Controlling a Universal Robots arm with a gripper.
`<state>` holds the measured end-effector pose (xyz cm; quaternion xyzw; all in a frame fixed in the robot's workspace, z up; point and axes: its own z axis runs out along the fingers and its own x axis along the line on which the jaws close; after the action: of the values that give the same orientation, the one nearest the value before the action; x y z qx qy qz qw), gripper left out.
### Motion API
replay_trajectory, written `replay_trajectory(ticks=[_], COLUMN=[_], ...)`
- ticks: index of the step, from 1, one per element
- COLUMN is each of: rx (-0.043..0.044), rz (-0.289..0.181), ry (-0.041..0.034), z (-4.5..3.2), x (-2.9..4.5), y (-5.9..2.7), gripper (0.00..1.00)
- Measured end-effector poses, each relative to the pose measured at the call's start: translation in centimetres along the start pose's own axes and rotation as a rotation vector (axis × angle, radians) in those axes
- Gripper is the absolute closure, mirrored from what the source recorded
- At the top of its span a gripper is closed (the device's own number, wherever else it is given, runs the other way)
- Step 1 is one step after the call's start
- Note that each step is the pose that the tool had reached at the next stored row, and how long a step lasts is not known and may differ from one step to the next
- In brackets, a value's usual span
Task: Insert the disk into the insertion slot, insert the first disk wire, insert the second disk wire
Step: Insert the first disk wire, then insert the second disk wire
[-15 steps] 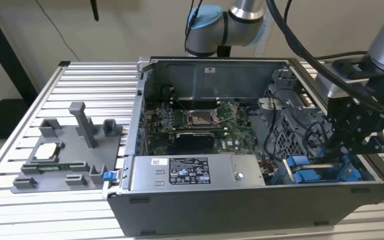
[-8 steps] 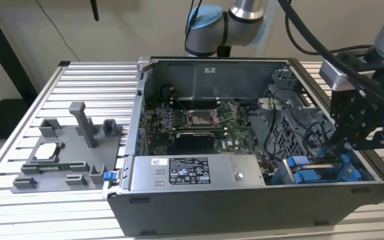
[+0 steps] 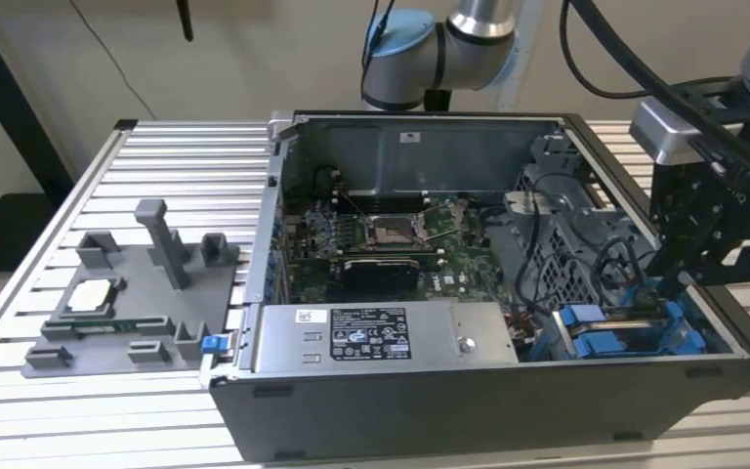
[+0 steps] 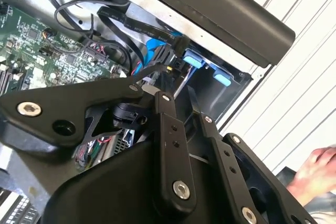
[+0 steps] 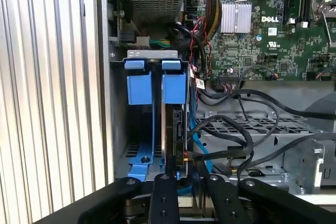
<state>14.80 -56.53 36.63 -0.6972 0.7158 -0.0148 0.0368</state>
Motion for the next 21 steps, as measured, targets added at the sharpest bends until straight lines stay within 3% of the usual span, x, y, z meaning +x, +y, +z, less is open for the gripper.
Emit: replay_trajectory(ticks=[5,7,11,13,15,19,21], rx=[-0.0028,-0.0117,-0.0402,-0.0502,-0.0523,-0.0534,-0.0537], rz=[0.0,0.0,0.001,0.002,0.002,0.003,0.004], ry=[0.0007,0.0005,0.0013,0.001,-0.0068,-0.0353,-0.0422], z=[-0.02,0.03,0.07,0.09,0.1,0.12,0.14], x=[-0.01,-0.02,-0.04,-0.04,-0.05,-0.05,-0.06], y=[-0.21,-0.53,-1.32,-1.58,-1.77,-2.07,-2.4], gripper=[0.0,0.0,0.0,0.0,0.0,0.0,0.0])
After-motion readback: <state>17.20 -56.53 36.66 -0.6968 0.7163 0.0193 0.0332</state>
